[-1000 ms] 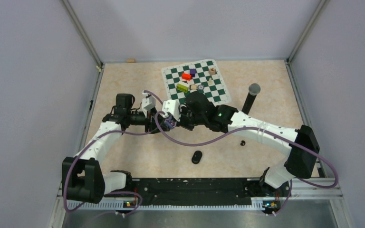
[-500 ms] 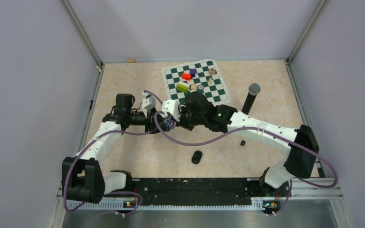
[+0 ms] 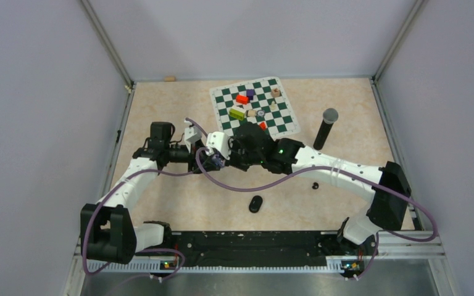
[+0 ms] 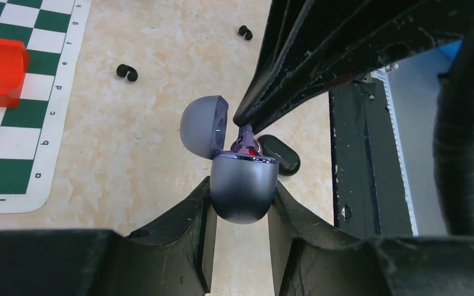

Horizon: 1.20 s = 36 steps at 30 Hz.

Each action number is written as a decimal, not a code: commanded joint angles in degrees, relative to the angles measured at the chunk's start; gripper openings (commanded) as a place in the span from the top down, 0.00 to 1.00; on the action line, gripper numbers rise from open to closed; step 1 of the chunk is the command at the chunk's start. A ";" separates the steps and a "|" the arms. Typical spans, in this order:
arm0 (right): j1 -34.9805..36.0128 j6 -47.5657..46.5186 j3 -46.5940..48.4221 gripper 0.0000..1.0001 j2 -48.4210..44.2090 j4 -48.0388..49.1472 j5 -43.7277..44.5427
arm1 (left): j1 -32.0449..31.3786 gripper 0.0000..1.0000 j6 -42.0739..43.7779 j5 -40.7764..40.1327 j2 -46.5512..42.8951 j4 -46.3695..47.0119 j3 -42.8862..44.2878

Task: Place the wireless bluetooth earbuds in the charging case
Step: Place the earbud in the charging case.

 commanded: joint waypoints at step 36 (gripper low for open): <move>2.64 -3.25 1.21 0.84 -5.28 0.28 6.00 | -0.75 1.00 0.95 3.31 -0.11 3.62 1.60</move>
